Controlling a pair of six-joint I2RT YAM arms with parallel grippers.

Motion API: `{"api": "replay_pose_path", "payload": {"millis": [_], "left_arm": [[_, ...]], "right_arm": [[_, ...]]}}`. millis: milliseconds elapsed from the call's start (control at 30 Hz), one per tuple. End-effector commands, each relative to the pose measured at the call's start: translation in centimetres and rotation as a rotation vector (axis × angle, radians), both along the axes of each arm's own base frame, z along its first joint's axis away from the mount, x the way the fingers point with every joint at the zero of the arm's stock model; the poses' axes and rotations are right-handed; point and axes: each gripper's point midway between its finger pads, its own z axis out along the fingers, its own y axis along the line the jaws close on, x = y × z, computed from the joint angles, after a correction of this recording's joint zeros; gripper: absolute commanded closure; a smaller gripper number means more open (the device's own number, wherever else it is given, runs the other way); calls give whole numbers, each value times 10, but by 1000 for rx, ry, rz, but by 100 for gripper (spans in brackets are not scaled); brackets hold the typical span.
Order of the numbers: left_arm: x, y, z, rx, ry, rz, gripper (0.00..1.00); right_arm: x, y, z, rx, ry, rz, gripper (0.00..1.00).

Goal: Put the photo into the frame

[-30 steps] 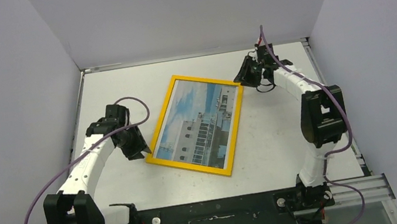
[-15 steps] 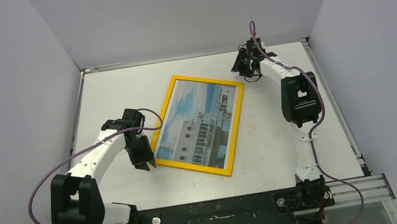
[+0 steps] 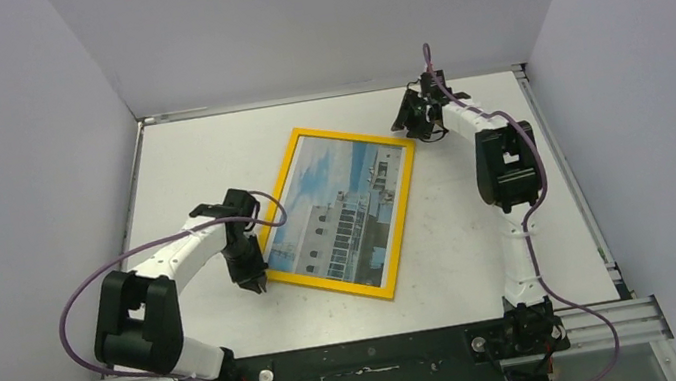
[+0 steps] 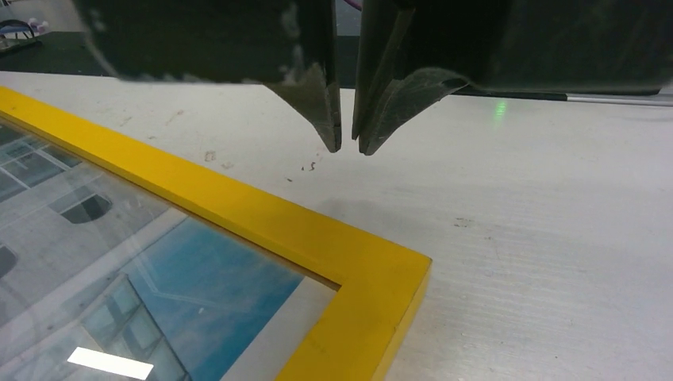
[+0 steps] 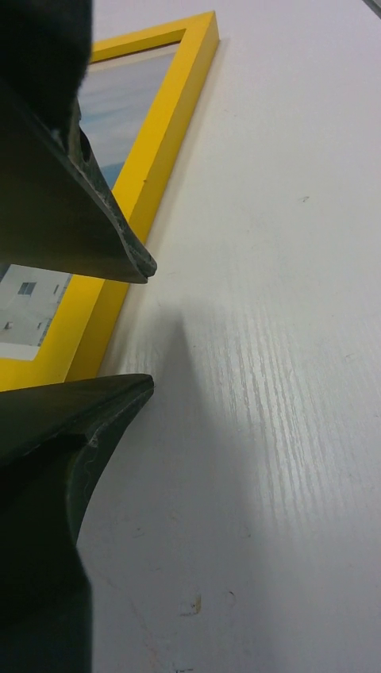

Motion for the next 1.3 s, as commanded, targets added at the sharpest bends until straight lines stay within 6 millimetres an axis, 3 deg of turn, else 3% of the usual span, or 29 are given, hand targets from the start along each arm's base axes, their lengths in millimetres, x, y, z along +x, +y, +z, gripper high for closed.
{"api": "replay_pose_path", "payload": {"millis": [0,333,667,833,1100,1267], "left_arm": [[11,1,-11,21,-39,20,89],[44,0,-36,5,-89,69,89],[95,21,-27,-65,-166,163,89],[131,27,-18,-110,-204,181,89],[192,9,-11,-233,-234,188,89],[223,1,-9,-276,-264,167,89]], "right_arm": [[-10,-1,4,12,16,48,52],[-39,-2,-1,51,78,101,51],[-91,-2,0,83,142,126,51],[-127,-10,10,71,152,96,51],[-183,-8,15,90,186,68,52],[-207,-12,21,82,183,33,51]]}}
